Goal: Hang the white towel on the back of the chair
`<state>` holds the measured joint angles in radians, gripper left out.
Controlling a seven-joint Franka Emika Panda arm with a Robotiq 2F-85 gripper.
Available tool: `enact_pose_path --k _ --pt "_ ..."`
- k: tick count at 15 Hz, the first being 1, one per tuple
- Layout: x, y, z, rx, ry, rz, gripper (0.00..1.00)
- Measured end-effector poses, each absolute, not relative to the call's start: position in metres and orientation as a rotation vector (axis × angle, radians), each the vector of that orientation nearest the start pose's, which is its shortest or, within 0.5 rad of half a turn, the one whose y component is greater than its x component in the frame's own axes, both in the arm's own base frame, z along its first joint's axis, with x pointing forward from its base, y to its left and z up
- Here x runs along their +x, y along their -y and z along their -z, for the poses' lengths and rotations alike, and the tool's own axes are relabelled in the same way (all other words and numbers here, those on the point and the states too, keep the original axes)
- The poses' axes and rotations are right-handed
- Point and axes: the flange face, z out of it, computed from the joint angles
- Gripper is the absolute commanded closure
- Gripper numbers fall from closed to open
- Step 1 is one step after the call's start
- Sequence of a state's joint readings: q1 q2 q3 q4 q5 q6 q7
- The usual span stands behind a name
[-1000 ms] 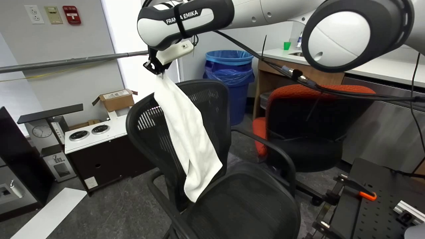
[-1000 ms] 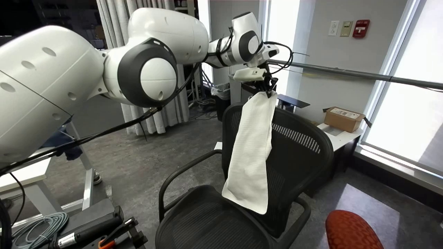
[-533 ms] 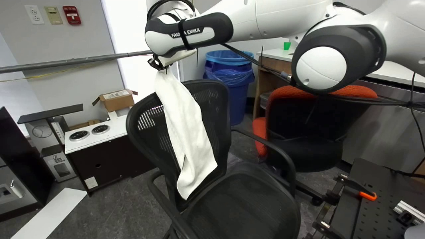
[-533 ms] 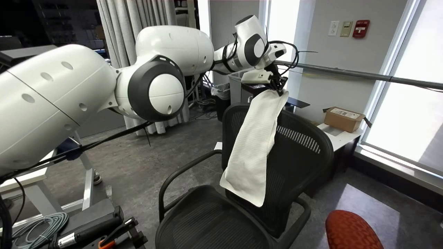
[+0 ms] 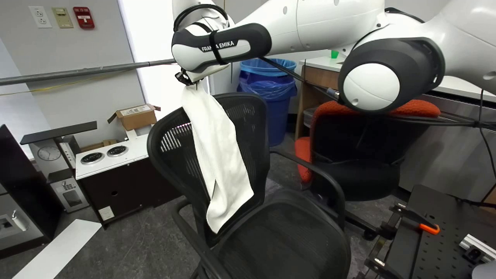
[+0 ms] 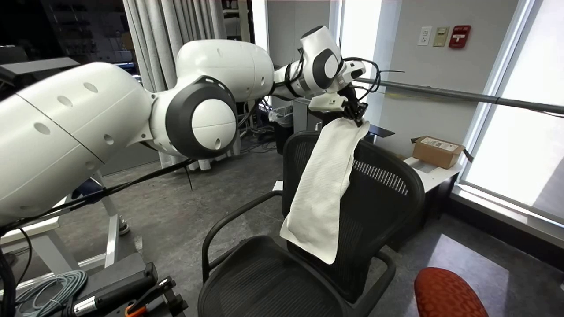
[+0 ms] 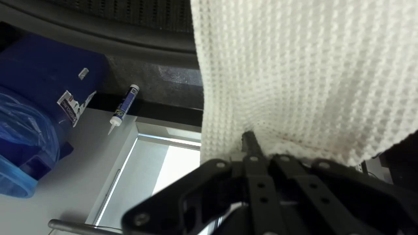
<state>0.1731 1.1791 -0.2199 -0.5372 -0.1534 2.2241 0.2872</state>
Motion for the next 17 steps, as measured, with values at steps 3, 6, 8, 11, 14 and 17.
enact_pose_path --k 3,6,8,11,14,17 --pt "0.8410 -0.0755 -0.3615 -3.240 -0.135 0.948 0.71" --pt "0.8409 -0.0759 -0.3596 -3.242 -0.132 0.940 0.56" --pt "0.8409 -0.0757 -0.3592 -3.242 -0.132 0.939 0.41" --pt "0.8408 -0.0757 -0.3591 -3.243 -0.133 0.939 0.19" --pt "0.8408 -0.0757 -0.3591 -3.243 -0.132 0.939 0.00" --pt "0.8406 -0.0755 -0.3585 -3.246 -0.135 0.931 0.00"
